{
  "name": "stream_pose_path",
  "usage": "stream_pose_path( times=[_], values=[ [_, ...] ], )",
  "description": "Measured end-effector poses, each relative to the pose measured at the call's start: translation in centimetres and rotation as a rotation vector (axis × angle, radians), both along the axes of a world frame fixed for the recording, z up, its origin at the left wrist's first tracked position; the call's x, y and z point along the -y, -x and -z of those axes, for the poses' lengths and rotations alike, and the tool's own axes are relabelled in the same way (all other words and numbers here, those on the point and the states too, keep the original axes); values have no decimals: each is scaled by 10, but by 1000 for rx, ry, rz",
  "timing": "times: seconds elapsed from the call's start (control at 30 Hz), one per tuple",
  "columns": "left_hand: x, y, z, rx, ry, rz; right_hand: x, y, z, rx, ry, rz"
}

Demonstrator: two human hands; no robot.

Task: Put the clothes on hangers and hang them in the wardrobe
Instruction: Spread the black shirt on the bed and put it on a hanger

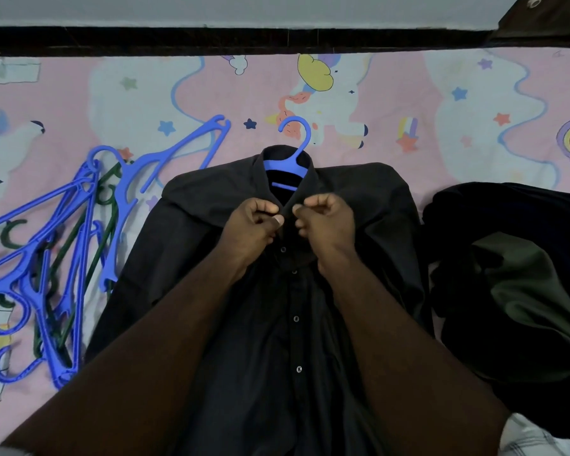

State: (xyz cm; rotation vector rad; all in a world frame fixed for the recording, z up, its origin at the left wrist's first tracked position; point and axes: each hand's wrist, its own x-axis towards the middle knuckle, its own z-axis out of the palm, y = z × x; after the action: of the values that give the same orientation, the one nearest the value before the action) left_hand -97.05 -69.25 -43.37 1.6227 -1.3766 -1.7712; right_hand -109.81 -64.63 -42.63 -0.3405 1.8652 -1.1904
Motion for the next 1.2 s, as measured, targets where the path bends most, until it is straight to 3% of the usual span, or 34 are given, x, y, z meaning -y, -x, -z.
stream_pose_path(
  times=[0.07,0.17,0.27,0.33,0.43,0.5,0.6,0.67,0.83,0.97,1.1,1.2],
  values=[
    [-2,1,5,40,27,40,16,11,-8,-311,-18,-77],
    [-4,-1,13,56,37,87,52,36,-13,-579,-90,-271],
    [-4,-6,16,69,53,133,84,48,-11,-548,-227,-463],
    [-3,-9,14,101,54,200,97,50,-12,-454,-155,-440],
    [1,-17,8,204,92,265,104,48,-23,-630,-14,-450],
    [8,-28,-3,283,210,167,102,43,-39,-731,44,-492],
    [25,-46,-28,484,620,23,95,35,-76,-840,134,-568],
    [42,-55,-53,589,725,55,91,31,-111,-823,217,-593],
    [70,-59,-139,577,710,316,81,17,-210,-584,417,-539],
    [62,-71,-230,405,725,297,67,15,-300,-494,479,-506],
    [38,-92,-312,386,799,277,34,11,-378,-380,545,-546],
    [16,-109,-364,383,863,235,-1,24,-412,-545,407,-669]
  ],
)
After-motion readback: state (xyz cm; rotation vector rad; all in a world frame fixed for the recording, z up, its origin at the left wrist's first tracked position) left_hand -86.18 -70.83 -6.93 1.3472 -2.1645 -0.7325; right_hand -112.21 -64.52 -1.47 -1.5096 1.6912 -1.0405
